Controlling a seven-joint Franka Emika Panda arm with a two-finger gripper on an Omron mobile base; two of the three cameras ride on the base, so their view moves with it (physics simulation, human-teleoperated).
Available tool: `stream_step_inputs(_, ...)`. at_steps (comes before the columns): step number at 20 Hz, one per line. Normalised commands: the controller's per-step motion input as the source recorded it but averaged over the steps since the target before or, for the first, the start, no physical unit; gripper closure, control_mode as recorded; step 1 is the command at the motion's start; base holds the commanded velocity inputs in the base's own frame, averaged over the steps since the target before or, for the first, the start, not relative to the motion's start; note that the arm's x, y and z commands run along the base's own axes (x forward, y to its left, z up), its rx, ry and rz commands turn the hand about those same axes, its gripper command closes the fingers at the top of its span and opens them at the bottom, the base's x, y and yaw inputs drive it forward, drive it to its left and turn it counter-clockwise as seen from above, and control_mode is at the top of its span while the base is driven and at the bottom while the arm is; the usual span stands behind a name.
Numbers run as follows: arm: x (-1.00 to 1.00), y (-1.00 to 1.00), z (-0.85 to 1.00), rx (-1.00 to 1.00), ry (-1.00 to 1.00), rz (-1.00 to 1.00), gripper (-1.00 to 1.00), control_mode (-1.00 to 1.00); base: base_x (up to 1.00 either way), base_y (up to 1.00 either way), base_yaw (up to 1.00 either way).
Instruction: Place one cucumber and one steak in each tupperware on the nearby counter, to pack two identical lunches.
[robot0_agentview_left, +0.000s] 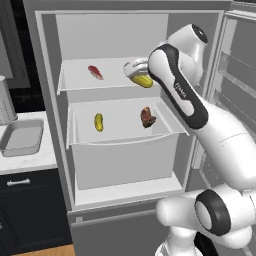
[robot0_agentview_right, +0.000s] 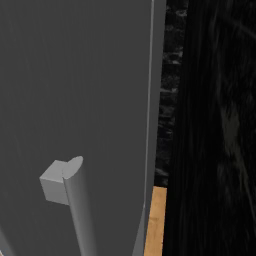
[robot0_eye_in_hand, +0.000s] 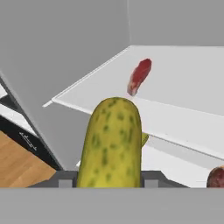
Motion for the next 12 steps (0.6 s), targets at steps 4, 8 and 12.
stream_step_inputs(4,-0.92,-0.09,0.01,0.00,0.00,-0.02,1.00,-1.00,0.00,0.00,0.00)
stream_step_inputs(8,-0.87,-0.22,0.00,0.00,0.00,-0.03,1.00,-1.00,0.00,0.00,0.00)
stream_step_inputs(12,-0.69,-0.20,0.00,0.00,0.00,-0.01,1.00,-1.00,0.00,0.00,0.00)
